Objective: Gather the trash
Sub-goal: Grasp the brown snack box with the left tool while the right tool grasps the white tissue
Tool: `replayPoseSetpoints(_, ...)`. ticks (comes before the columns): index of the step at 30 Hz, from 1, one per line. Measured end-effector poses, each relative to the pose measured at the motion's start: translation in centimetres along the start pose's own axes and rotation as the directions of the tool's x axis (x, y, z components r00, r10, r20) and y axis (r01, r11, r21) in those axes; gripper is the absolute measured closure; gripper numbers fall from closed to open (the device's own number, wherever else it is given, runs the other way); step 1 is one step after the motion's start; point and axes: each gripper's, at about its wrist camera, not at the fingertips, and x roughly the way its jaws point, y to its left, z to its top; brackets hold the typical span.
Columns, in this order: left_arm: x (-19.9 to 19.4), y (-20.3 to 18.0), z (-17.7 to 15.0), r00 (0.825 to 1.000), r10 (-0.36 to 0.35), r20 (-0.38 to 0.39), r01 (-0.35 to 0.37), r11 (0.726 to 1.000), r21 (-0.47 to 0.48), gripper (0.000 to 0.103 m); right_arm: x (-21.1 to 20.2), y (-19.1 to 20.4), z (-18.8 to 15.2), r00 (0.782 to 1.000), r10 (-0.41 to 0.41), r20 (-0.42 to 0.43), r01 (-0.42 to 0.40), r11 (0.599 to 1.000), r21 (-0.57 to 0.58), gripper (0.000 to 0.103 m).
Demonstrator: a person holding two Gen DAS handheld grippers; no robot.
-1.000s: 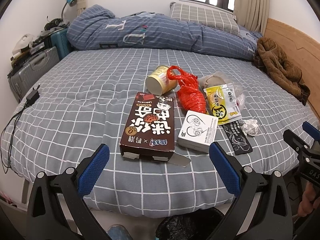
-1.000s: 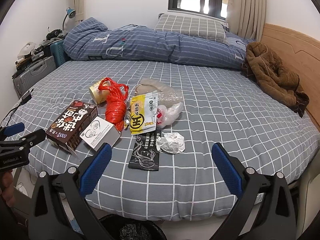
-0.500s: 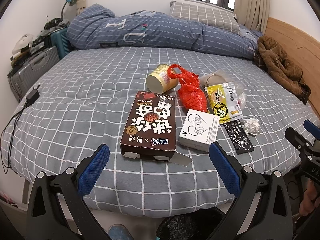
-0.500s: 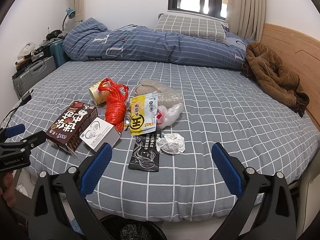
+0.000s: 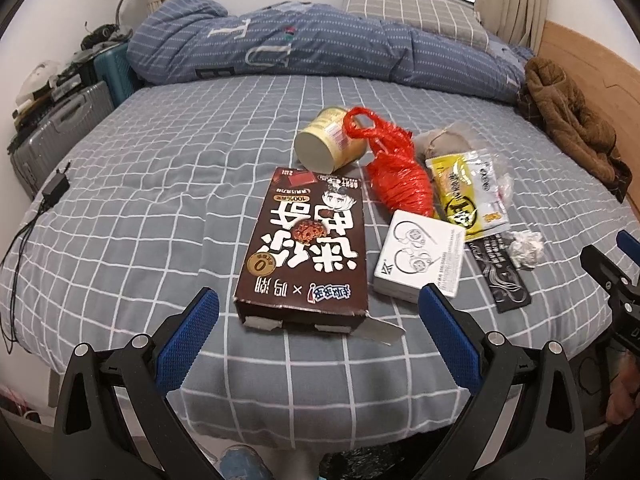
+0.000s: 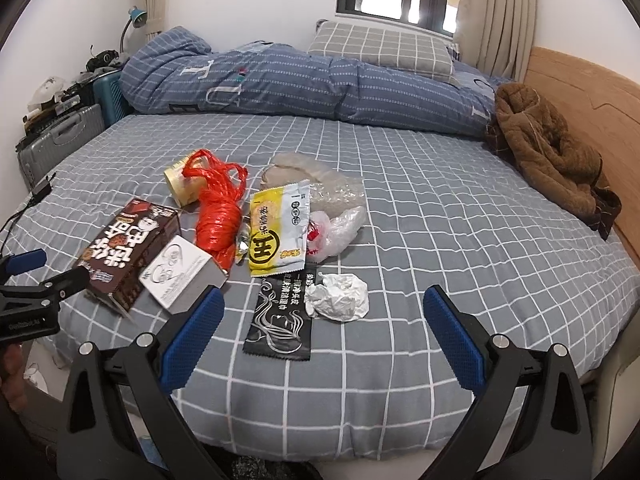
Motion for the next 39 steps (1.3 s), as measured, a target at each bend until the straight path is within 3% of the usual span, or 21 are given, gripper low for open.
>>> replayPoseSetpoints(6,4.0,0.9,0.5,0.997,-0.008,-0.071,0.006,1.0,-0.023,0.006,4.7,-1.4,-0.4,0.998,-0.016,-0.059,0.018,0.999,0.037,0.01)
replayPoseSetpoints(18,6.7,-0.3,1.5,0.995,0.054,-0.089,-0.051,0.998,0.03,0.006,9.7,-1.7,-1.4,0.993,0.0,-0.114,0.005,0.999,0.041,0.018)
replayPoseSetpoints(23,7.6,0.2,1.4,0.994,0.045,-0.096,-0.045,0.999,-0.003,0.006,11.0,-1.9,-1.8,0.99,0.017,-0.14,-0.009,0.998,0.06,0.027)
replayPoseSetpoints(29,7.7,0.2,1.2,0.995,0.047,-0.084,-0.048,0.999,-0.004,0.009,11.5,-2.1,-2.1,0.987,0.041,-0.153,-0.03,0.997,0.071,0.043)
replayPoseSetpoints(39,7.6,0.0,0.9,0.995,0.06,-0.073,-0.059,0.998,0.018,0.011,12.0,-2.2,-2.2,0.972,0.06,-0.225,-0.042,0.996,0.083,0.081)
